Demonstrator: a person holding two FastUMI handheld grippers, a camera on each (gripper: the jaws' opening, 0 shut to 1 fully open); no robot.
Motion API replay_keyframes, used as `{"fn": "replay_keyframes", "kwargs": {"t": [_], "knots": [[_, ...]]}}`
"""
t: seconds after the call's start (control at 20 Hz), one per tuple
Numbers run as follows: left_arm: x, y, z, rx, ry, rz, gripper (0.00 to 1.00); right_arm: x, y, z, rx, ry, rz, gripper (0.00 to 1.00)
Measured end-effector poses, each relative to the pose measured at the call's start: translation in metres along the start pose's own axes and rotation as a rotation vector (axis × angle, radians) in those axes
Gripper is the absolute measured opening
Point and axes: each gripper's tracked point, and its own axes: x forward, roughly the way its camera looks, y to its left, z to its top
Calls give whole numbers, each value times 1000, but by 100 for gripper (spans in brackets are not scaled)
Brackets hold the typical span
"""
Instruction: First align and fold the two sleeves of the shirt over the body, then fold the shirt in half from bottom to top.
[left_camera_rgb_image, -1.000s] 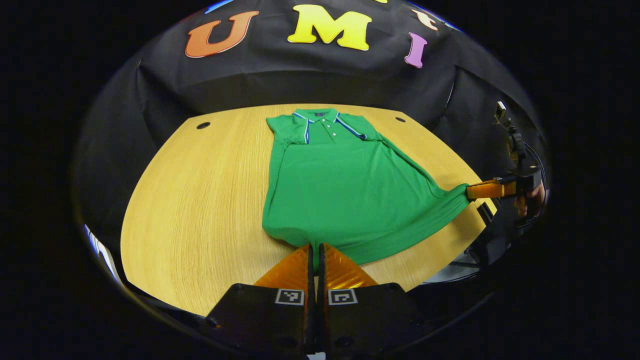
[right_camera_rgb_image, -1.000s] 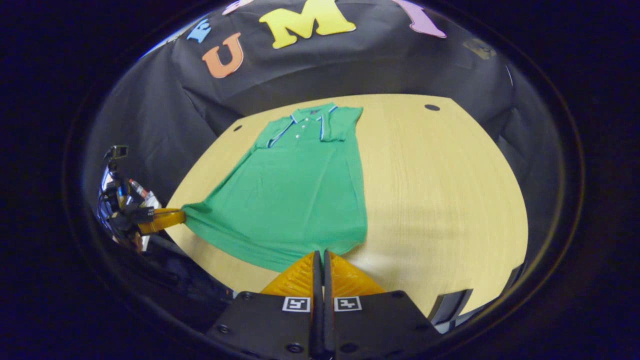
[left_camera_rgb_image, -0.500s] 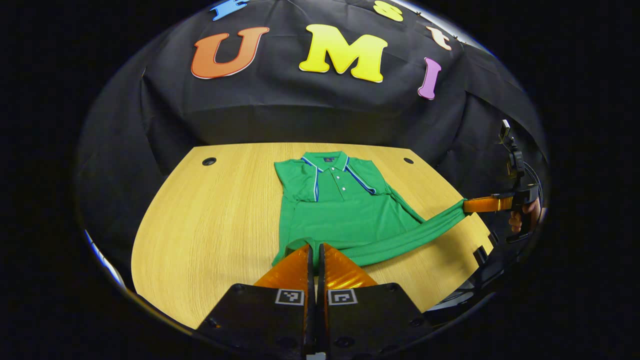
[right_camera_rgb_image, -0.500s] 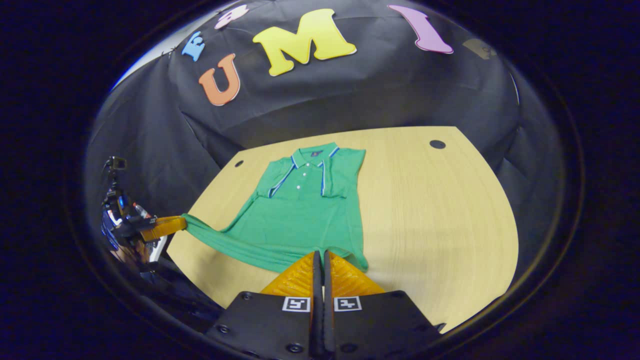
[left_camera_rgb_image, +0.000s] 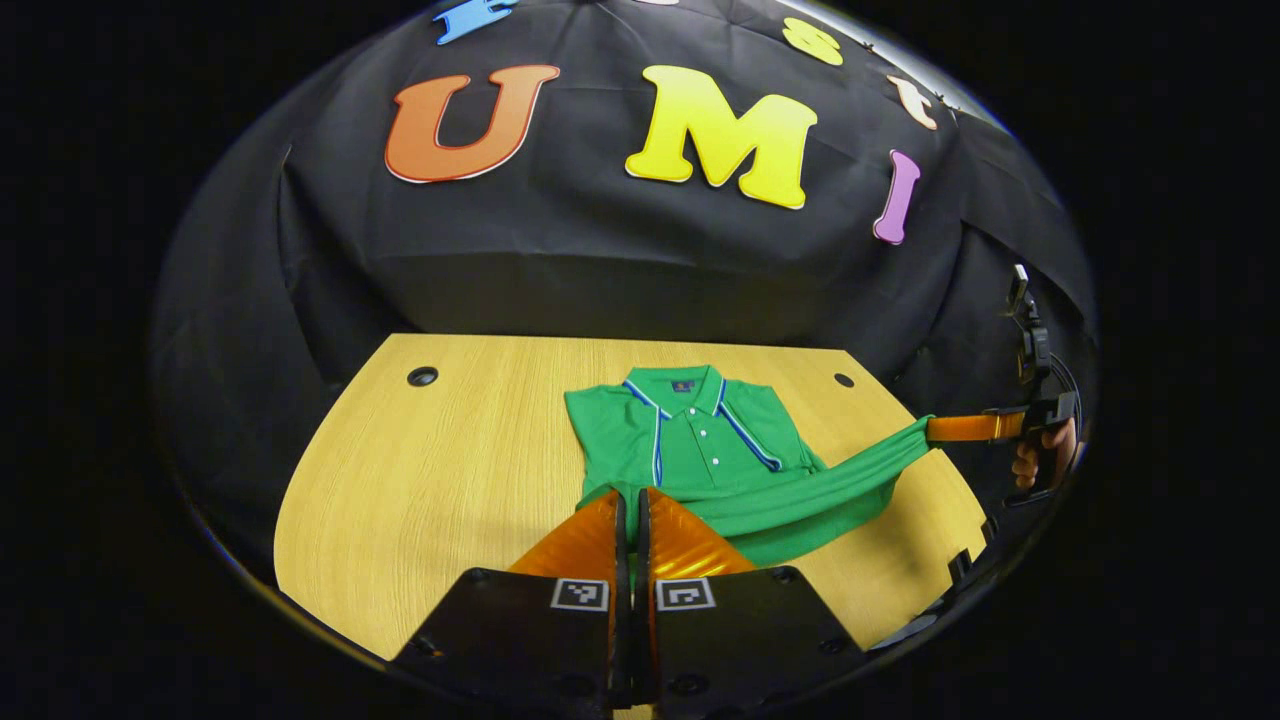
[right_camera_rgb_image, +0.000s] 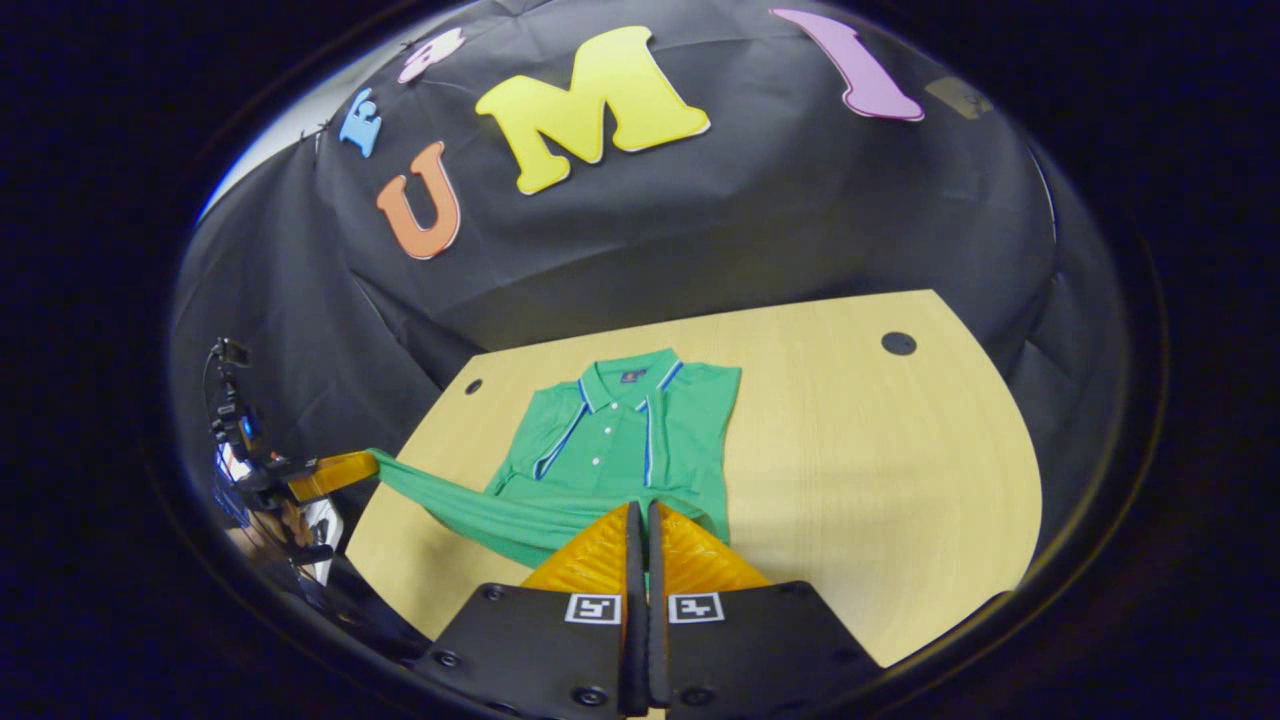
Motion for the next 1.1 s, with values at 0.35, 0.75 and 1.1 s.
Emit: {"fn": "replay_keyframes", "kwargs": {"t": [0.35, 0.75, 1.1], "knots": [[59, 11, 46, -45, -4, -19, 3, 42, -13, 57, 3, -49, -24, 3], [114, 23, 82, -64, -4, -20, 4, 100, -25, 116, 27, -97, -44, 3], [173, 41, 98, -56, -20, 6, 4, 157, -39, 147, 62, -122, -55, 0]]}}
